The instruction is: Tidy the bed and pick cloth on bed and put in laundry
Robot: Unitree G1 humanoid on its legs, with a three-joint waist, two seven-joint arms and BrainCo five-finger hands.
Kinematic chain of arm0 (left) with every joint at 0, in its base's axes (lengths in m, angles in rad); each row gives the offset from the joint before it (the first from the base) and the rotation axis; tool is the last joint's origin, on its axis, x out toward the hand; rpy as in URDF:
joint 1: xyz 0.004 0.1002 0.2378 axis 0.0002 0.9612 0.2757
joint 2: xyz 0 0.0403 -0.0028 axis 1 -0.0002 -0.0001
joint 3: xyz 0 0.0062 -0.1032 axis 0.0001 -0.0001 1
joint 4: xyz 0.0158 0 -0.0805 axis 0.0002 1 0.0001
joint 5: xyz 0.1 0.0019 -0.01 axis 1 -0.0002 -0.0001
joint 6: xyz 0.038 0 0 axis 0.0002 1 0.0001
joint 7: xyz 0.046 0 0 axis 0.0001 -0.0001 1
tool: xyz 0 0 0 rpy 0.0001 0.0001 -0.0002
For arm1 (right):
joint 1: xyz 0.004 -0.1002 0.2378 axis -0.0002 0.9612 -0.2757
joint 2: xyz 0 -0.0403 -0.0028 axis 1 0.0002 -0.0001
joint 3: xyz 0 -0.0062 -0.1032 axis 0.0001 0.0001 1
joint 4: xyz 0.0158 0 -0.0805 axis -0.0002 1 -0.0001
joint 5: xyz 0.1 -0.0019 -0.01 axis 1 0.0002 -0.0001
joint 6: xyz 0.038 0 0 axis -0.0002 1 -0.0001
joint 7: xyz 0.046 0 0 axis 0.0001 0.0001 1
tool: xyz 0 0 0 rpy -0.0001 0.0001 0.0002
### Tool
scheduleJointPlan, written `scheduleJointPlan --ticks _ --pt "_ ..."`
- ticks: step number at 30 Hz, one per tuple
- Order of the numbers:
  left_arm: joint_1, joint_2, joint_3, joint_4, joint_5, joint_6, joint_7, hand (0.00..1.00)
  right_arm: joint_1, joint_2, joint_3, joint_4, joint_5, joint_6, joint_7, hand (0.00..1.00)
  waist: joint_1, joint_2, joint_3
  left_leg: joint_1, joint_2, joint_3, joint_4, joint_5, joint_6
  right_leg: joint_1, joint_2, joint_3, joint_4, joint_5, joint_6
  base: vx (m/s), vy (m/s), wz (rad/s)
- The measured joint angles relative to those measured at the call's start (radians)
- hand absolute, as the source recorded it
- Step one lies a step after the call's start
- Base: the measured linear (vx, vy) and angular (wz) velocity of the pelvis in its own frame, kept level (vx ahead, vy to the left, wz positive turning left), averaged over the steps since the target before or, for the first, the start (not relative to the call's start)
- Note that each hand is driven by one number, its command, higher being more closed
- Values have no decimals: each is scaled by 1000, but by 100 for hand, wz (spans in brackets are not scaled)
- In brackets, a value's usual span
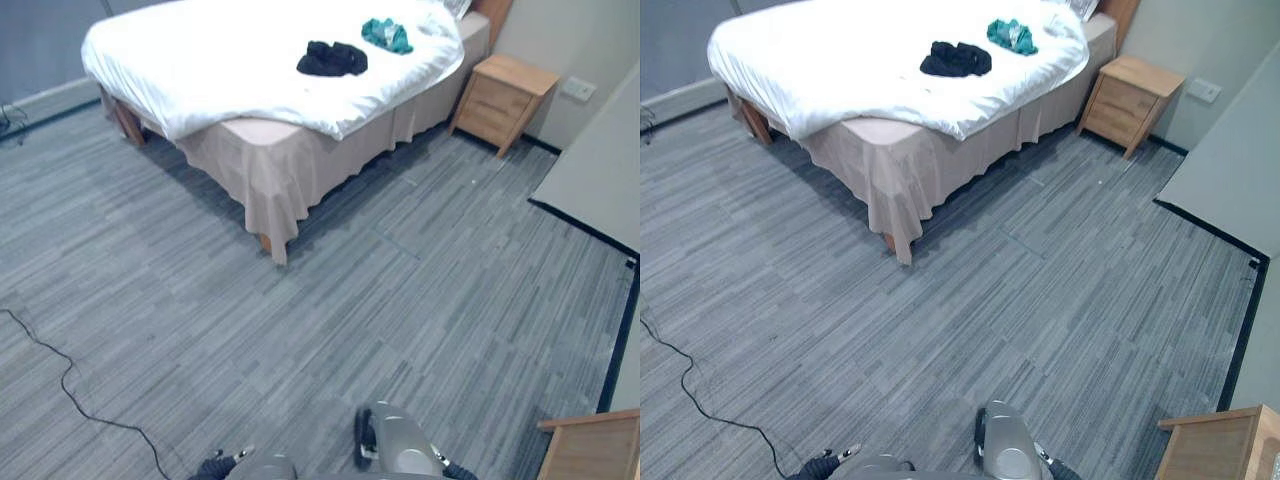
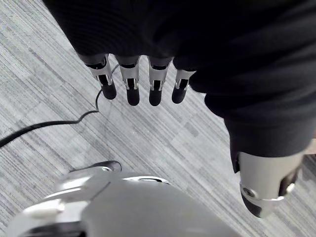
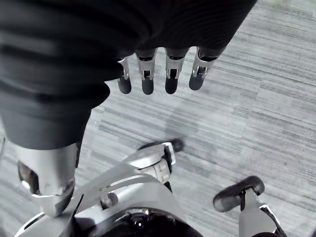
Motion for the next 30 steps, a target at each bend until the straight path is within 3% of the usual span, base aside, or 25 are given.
scheduleJointPlan --ticks 1,2,3,4,5,6,7,8,9,10,11,12,14,15,17,19,20,21,22,23,24,26,27,29,30 --pt "-7 -20 0 0 1 2 0 0 -2 -22 0 5 -5 7 1 0 -13 46 13 50 50 -1 -14 -38 29 -19 37 -26 112 17 -13 552 -339 2" --pt "5 -45 0 0 4 -1 0 0 8 -39 -3 6 -11 15 2 0 -29 95 -12 77 87 -5 -34 -51 69 -62 70 -55 216 -16 -60 572 -317 9" --pt "4 -54 0 1 6 -5 0 0 8 -41 -13 8 -18 19 2 0 -31 110 -20 79 99 -15 -15 -34 74 -76 82 -61 254 -33 -87 594 -333 -8" --pt "4 -53 5 -2 13 -15 -2 0 3 -38 -42 16 -32 18 1 0 -26 112 -20 34 124 -24 124 46 18 -78 104 -62 305 -73 -145 597 -375 -31" --pt "6 -51 10 -5 13 -23 -2 0 0 -39 -38 25 -48 14 2 0 -26 112 -20 -38 152 -40 315 145 7 -35 127 -64 304 -111 -157 590 -378 -31" --pt "9 -50 10 -5 12 -31 -2 0 1 -38 -36 26 -56 12 3 0 -32 115 -20 -83 174 -45 431 201 14 -1 142 -66 286 -134 -167 576 -338 -10" --pt "13 -49 12 -8 10 -52 -1 0 4 -41 -33 32 -72 1 4 0 -32 117 -14 -182 208 -52 683 220 18 84 178 -68 232 -148 -183 705 -323 2" --pt "16 -43 35 -18 8 -67 0 0 1 -42 -11 35 -97 -15 2 0 -24 112 -9 -280 203 -55 874 191 43 209 206 -64 152 -161 -201 588 -261 3" --pt "16 -42 39 -20 8 -69 0 0 -1 -42 -6 35 -99 -17 2 0 -23 106 -7 -298 192 -53 889 188 48 229 208 -64 138 -165 -203 675 -254 15" --pt "16 -40 50 -34 7 -77 -1 0 -2 -45 12 34 -111 -27 -1 0 -15 88 0 -380 138 -47 888 174 61 312 210 -64 86 -180 -207 514 -164 7" --pt "17 -44 51 -53 5 -84 -2 0 -5 -54 16 34 -117 -39 1 0 13 84 1 -448 82 -21 809 158 54 369 210 -57 46 -189 -206 615 -189 -4" --pt "19 -50 52 -60 4 -88 -3 0 -11 -59 18 35 -126 -43 2 0 27 84 1 -474 60 5 743 156 55 396 210 -52 31 -192 -198 499 -119 -29" --pt "38 -67 84 -68 -17 -95 -3 0 -45 -70 19 30 -153 -54 6 0 60 83 3 -520 -13 145 378 172 44 485 206 -28 -4 -234 -191 504 -77 -33" --pt "44 -72 89 -69 -23 -97 -2 0 -52 -73 18 24 -163 -56 8 0 61 82 3 -514 -26 195 270 188 31 515 206 -28 -20 -244 -194 530 -36 -7" --pt "54 -78 88 -68 -29 -94 -1 0 -68 -71 19 10 -173 -67 24 0 59 86 0 -506 -56 347 19 251 53 620 219 -39 -89 -271 -174 537 3 25" --pt "65 -85 89 -69 -35 -71 2 0 -74 -73 18 -8 -171 -68 28 0 77 94 -13 -533 -79 473 -56 249 92 721 231 -62 -119 -317 -122 738 48 18" --pt "70 -91 90 -69 -39 -62 4 0 -73 -76 18 -9 -171 -70 28 0 84 101 -27 -532 -82 481 -60 241 106 721 233 -65 -88 -333 -102 872 78 -4" --pt "70 -96 98 -66 -45 -39 7 0 -82 -71 21 -9 -171 -72 35 0 89 87 -39 -528 -94 467 -51 323 238 679 212 -78 60 -376 -63 742 89 2" --pt "75 -83 114 -51 -47 -23 12 0 -101 -59 21 -9 -172 -70 44 0 84 62 -53 -507 -117 471 -67 373 304 599 164 -109 271 -393 -34 913 106 15" --pt "75 -67 119 -45 -46 -4 17 0 -106 -43 19 -5 -175 -66 47 0 79 38 -70 -486 -133 477 -74 405 349 505 103 -133 516 -371 28 750 96 39" --pt "66 -47 124 -44 -42 10 21 0 -119 -22 19 13 -182 -67 47 0 78 -10 -72 -469 -167 455 -24 357 360 402 -2 -165 745 -363 50 594 71 52" --pt "57 -50 127 -46 -26 7 19 0 -143 -12 16 36 -179 -73 48 0 71 -5 -66 -380 -178 376 5 297 343 327 -80 -210 809 -417 11 660 86 79" --pt "55 -49 115 -46 -26 0 17 0 -147 -13 18 32 -170 -74 48 0 66 6 -59 -317 -173 322 -19 292 332 318 -72 -220 743 -429 32 607 53 99" --pt "36 -50 97 -48 -25 -6 -1 0 -139 -16 9 22 -132 -77 44 0 55 51 -60 -206 -141 223 -93 281 282 280 -41 -206 513 -425 36 552 -71 123" --pt "27 -47 74 -48 -23 -6 -5 0 -134 -12 5 21 -114 -76 42 0 56 47 -68 -182 -136 180 -120 280 259 247 -34 -182 414 -407 57 509 -156 138"
